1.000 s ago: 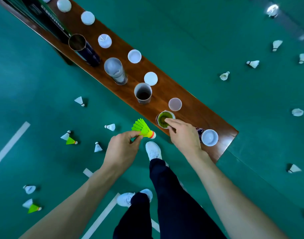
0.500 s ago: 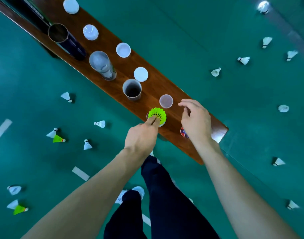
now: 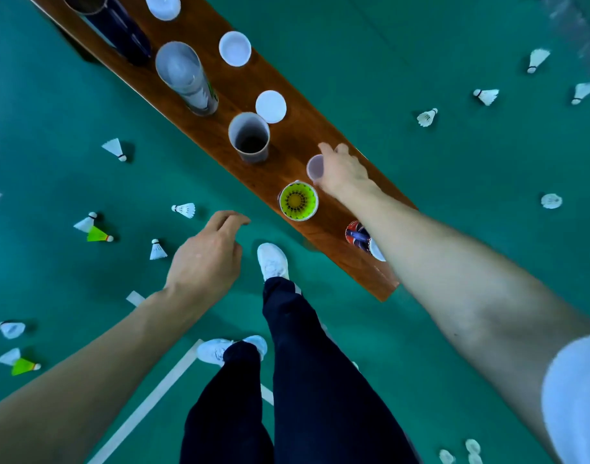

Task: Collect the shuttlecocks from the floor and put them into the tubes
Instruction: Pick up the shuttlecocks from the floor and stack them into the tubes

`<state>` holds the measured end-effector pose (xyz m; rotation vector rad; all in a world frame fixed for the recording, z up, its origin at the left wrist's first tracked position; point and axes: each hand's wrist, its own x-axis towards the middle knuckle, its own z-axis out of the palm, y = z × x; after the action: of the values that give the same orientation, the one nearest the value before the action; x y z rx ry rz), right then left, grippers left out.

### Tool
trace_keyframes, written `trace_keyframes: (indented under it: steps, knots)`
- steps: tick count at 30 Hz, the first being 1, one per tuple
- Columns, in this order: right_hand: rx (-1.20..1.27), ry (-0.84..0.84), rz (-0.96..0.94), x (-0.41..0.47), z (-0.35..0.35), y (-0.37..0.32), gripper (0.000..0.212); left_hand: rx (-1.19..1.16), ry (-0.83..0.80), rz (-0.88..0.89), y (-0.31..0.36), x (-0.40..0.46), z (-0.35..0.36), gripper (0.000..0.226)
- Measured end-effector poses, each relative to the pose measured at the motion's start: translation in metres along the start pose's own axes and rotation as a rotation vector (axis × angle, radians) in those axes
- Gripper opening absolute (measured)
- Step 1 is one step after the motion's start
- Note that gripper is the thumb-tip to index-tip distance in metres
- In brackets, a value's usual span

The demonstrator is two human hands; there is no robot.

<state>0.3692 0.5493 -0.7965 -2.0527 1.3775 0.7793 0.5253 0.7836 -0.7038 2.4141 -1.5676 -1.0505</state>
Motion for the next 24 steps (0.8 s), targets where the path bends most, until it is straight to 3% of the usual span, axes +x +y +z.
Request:
trace_keyframes:
  steps: [4,11,14,17,20,24]
  knots:
    - [-0.117,-0.069,0.038,0.029,0.016,-0.01,0.085,0.038,0.015,0.013,-0.007,0.004,0.004,0.046]
    - [-0.16,0.015,0.027,0.044,0.035,-0.008,0.071,-0.143,0.169,-0.106,0.001,0.019,0.001,0.049]
    - [0.099,0.159,0.092,0.038,0.02,0.006,0.048,-0.21,0.159,-0.119,0.006,0.023,-0.002,0.048]
    - [0.602,0.311,0.248,0.023,-0.012,0.014,0.016,-0.303,0.142,-0.183,0.011,0.03,-0.003,0.044]
    - [1.111,0.429,0.318,-0.007,-0.041,0.015,0.009,-0.47,0.115,-0.263,0.02,0.043,-0.003,0.037]
    - [1.33,0.54,0.248,-0.056,-0.033,0.001,0.002,-0.568,0.207,-0.258,0.038,0.057,0.0,0.013]
